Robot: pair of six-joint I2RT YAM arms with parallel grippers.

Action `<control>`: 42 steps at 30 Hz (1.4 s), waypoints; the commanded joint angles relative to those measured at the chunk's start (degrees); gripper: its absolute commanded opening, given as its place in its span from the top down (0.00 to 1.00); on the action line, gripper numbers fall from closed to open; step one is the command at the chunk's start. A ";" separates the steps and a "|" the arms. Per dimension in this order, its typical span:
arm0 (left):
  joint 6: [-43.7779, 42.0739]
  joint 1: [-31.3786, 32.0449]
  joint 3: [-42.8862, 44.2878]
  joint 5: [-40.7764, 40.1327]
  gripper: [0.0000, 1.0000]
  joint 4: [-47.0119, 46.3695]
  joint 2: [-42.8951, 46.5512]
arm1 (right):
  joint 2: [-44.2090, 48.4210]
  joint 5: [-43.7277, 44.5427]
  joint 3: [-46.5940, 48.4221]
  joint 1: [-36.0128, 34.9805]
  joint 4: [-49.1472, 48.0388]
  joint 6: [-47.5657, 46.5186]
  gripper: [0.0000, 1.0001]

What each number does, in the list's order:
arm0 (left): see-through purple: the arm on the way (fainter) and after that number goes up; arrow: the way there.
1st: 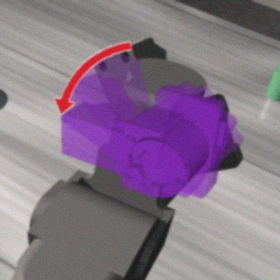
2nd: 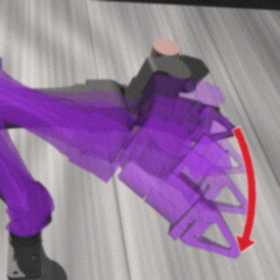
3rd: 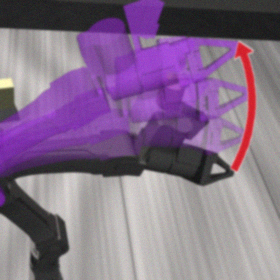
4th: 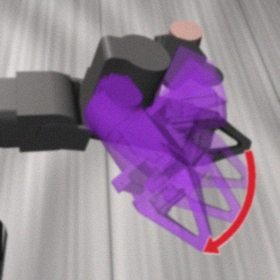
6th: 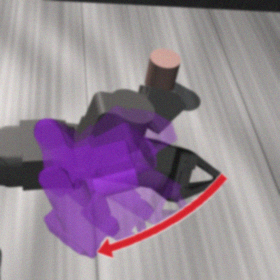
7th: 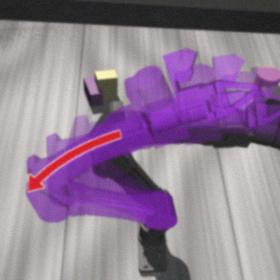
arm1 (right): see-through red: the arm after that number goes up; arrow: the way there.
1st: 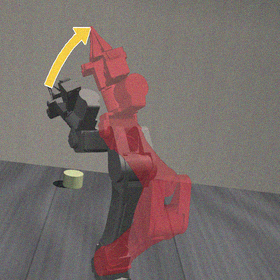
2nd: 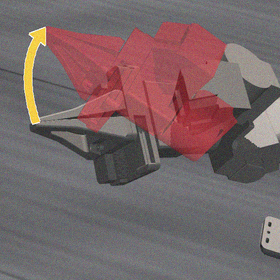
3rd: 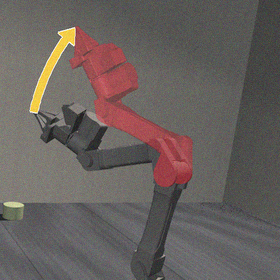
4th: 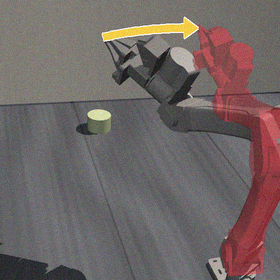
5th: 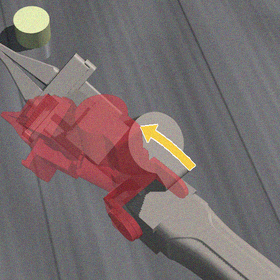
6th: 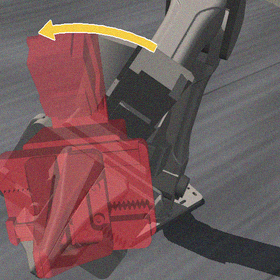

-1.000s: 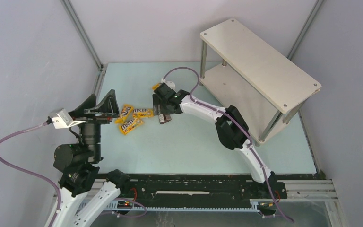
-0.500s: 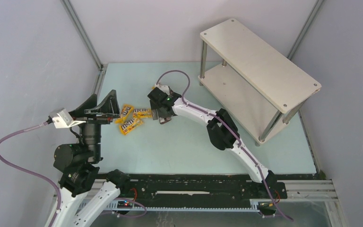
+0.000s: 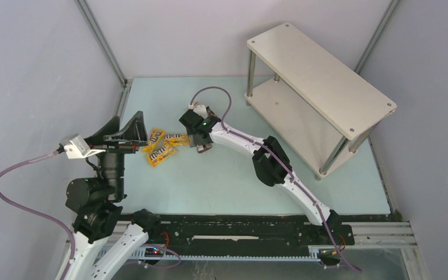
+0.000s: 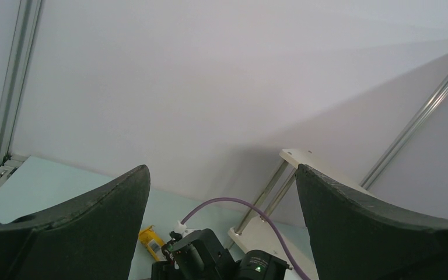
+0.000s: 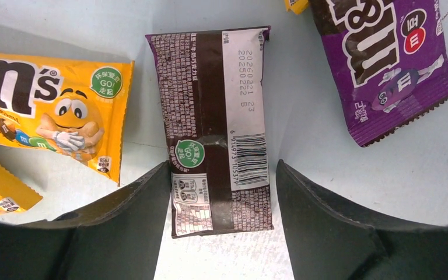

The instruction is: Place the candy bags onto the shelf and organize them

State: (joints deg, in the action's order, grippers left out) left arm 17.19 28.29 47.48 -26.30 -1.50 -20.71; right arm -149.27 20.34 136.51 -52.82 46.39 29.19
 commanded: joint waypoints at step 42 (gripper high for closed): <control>1.79 -0.52 0.61 1.10 0.00 -1.22 1.27 | 34.11 21.40 -34.99 -4.81 -4.69 2.13 0.60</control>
State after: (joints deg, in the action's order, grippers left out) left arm 18.06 28.29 47.48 -26.20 -1.37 -20.08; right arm -124.07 34.04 107.02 -56.77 40.58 28.29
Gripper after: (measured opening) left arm 0.996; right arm 0.403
